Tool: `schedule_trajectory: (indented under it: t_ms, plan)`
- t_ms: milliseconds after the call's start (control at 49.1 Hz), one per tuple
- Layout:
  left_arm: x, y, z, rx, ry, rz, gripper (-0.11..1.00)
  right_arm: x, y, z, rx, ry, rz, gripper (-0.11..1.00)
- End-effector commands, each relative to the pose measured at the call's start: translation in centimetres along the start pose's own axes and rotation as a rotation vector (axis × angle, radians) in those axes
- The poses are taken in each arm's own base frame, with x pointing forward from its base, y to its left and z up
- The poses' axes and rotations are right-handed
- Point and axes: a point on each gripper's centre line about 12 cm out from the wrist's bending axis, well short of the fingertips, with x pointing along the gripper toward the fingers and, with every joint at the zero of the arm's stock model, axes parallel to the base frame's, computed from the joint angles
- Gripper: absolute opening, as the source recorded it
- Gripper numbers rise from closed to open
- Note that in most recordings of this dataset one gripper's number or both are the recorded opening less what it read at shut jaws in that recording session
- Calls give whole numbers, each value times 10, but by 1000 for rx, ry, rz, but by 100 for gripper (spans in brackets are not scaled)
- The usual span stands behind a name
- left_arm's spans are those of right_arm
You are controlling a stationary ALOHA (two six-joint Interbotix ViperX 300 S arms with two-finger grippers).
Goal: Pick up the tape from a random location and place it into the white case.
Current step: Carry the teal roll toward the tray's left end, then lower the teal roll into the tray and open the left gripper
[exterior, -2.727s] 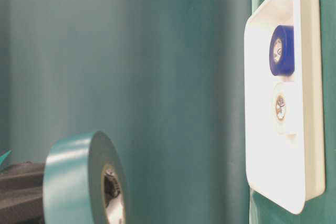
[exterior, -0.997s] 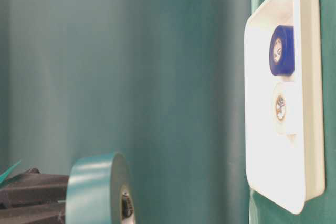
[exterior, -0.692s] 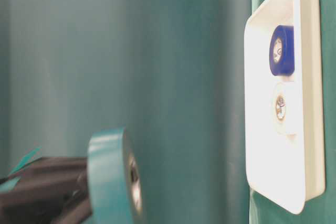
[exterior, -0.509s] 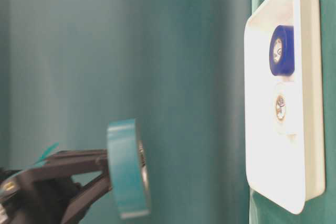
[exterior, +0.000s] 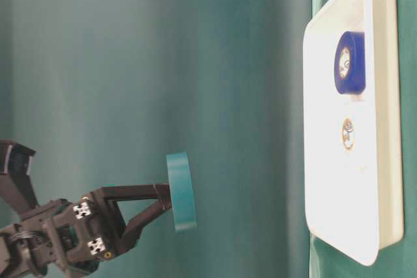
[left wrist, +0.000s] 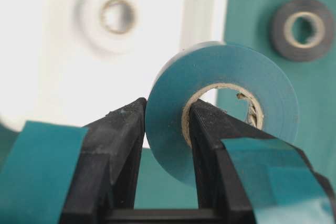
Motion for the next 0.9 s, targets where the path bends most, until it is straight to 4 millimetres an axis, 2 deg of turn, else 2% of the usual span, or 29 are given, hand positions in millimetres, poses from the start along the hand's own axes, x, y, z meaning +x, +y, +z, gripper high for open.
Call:
schedule_trajectory:
  t_ms: [0, 122, 305, 875]
  plan:
    - [-14, 15, 4, -20, -45, 25, 20, 0, 2, 9, -7, -22, 6, 89]
    - [-11, 31, 2, -35, -43, 48, 20, 0, 2, 9, -8, -22, 6, 89]
    - [-9, 43, 2, -59, -44, 64, 20, 0, 2, 9, -9, -22, 5, 89]
    - [-5, 44, 1, -62, -41, 66, 20, 0, 2, 9, -12, -21, 4, 89]
